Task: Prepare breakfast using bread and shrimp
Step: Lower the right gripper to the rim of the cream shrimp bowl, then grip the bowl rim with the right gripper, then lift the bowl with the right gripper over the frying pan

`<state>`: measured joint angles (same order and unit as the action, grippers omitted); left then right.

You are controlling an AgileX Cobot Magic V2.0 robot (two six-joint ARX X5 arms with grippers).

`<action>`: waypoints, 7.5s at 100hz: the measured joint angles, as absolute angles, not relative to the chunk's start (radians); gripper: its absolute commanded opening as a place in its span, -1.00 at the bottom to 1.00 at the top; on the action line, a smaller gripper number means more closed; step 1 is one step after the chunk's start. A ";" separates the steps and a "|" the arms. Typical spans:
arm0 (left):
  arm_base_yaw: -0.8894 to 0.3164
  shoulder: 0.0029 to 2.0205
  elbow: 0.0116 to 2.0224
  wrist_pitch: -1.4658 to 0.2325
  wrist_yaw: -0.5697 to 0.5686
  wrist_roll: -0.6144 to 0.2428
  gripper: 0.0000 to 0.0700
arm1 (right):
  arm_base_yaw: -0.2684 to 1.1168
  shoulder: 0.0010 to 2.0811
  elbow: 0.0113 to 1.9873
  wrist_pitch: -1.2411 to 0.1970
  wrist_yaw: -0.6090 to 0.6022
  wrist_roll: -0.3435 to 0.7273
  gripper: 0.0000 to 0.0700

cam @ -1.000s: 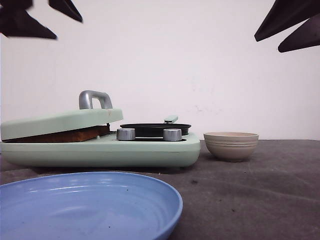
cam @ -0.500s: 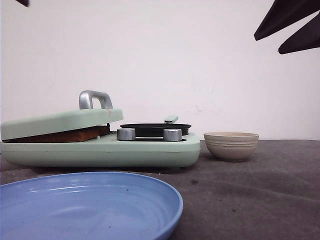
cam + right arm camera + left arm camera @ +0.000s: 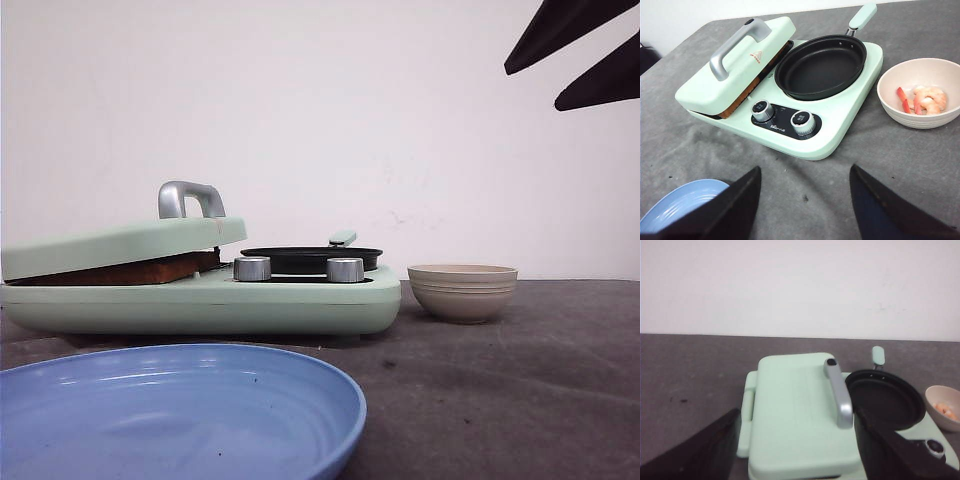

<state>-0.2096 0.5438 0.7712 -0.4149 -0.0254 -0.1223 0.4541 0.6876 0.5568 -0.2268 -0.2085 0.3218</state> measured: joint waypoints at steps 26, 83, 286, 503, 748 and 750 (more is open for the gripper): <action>-0.210 0.514 0.749 -0.467 -0.026 -0.134 0.13 | 0.454 0.688 0.557 -0.227 -0.208 0.323 -0.04; -0.210 0.508 0.749 -0.549 -0.025 -0.145 0.16 | 0.389 0.821 0.783 -0.437 -0.214 0.361 -0.03; -0.210 0.440 0.726 -0.489 -0.026 -0.095 0.16 | 0.089 1.909 1.462 -0.567 -0.235 0.154 -0.03; -0.210 0.440 0.726 -0.489 -0.026 -0.095 0.16 | 0.093 2.011 1.462 -0.484 -0.243 0.153 -0.51; -0.210 0.440 0.726 -0.489 -0.026 -0.096 0.15 | 0.105 1.929 1.465 -0.524 -0.364 0.154 -1.00; -0.210 0.440 0.726 -0.489 -0.026 -0.096 0.15 | 0.105 1.921 1.465 -0.524 -0.365 0.154 -1.00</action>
<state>-0.2096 0.4397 0.7261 -0.4892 -0.0257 -0.0956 0.1047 1.9213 1.4654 -0.5236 -0.3649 0.1535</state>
